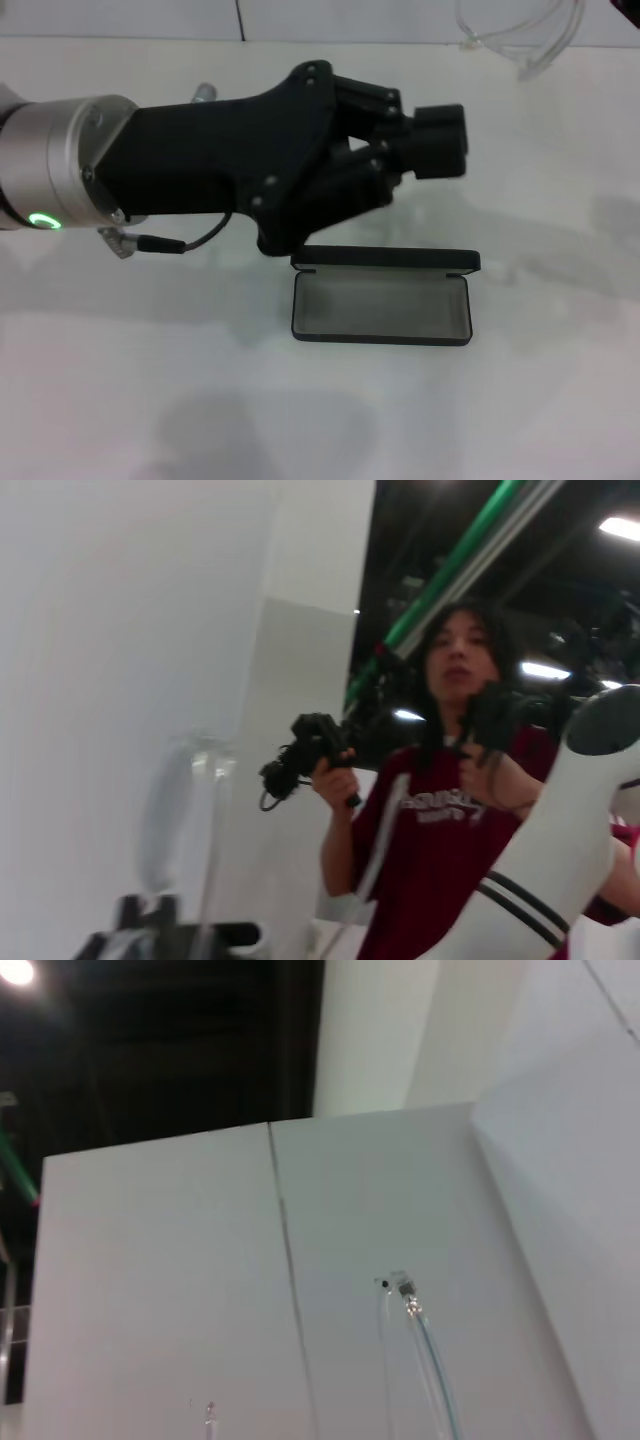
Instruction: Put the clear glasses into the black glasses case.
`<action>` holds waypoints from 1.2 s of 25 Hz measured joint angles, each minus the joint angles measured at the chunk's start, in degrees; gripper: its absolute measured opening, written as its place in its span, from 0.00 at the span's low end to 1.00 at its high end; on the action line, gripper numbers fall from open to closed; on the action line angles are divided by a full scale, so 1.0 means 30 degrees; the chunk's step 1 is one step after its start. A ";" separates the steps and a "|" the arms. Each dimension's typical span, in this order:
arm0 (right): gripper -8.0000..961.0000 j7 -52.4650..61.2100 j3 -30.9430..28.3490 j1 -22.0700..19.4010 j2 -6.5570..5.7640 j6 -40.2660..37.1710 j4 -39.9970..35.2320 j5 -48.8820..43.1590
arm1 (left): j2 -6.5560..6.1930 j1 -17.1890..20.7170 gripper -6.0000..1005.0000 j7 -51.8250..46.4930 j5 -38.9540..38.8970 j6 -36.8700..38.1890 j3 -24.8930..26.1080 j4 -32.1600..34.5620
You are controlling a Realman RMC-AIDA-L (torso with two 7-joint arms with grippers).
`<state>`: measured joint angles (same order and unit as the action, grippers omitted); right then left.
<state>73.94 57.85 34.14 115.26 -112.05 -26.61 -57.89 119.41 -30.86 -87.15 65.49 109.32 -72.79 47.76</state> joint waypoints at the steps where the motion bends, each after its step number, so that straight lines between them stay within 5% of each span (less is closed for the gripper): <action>1: 0.07 -0.0097 0.0039 -0.0036 0.0025 0.0154 0.0010 -0.0017 | 0.0032 -0.0062 0.09 0.0001 -0.0073 0.0029 -0.0098 0.0049; 10: 0.07 -0.1083 0.1702 0.0543 0.0138 0.1050 0.1353 -0.0152 | 0.0095 -0.0495 0.09 0.0296 -0.1732 -0.0050 -0.0454 0.0039; 30: 0.07 -0.1310 0.1781 0.0422 0.0120 0.0724 0.1366 0.0128 | -0.0014 0.0139 0.09 0.0236 -0.2137 -0.2056 0.0445 -0.0454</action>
<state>70.01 63.19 35.41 115.62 -109.87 -22.51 -57.51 119.37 -30.44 -86.44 59.08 103.15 -71.46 46.40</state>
